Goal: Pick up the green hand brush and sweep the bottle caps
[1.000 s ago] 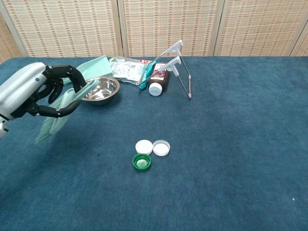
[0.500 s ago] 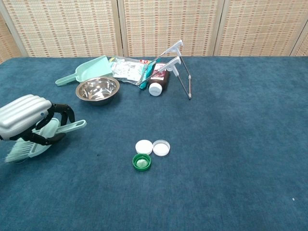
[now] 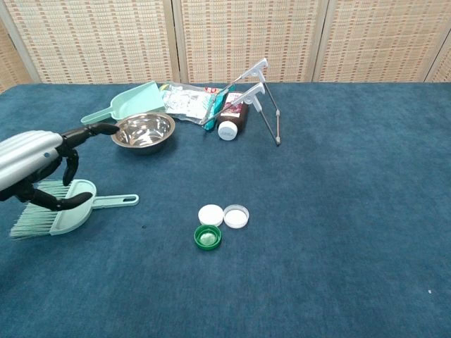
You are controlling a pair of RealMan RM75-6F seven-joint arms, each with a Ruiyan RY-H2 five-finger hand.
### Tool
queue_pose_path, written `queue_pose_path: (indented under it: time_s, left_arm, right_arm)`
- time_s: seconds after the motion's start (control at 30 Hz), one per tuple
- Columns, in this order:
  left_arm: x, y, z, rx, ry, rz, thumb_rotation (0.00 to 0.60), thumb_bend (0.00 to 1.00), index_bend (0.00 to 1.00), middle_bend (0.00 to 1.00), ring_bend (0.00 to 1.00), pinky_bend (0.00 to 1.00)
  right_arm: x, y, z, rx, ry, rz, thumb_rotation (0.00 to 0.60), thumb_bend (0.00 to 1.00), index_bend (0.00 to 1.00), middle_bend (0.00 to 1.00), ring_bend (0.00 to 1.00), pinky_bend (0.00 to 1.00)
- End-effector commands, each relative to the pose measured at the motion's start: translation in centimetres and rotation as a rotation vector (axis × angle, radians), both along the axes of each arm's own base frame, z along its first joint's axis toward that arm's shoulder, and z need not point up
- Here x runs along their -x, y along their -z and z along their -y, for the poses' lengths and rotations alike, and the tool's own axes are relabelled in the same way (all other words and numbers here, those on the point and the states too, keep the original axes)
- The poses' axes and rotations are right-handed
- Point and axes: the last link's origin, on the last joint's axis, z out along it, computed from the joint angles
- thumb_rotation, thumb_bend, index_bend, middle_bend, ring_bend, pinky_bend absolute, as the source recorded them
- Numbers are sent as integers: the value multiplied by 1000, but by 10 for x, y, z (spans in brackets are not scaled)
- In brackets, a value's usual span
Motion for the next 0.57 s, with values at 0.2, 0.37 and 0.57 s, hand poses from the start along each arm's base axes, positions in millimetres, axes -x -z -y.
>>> queue_pose_path:
  time_s: [0.2,0.37,0.57]
  left_arm:
    - [45,-117,114,-187,-256,-59,600,331,0,0,0,170]
    - [57,-137,143,-271,-326,-144,600,340,0,0,0,98]
    - [57,-137,145,-240,-327,-138,600,340,0,0,0,96]
  right_arm:
    - [1,0,0,-4,7,-7,600,246,0,0,0,0]
    - [1,2,2,-11,23,-10,600,246,0,0,0,0]
    - [0,3,1,-13,26,-15,600,245,0,0,0,0]
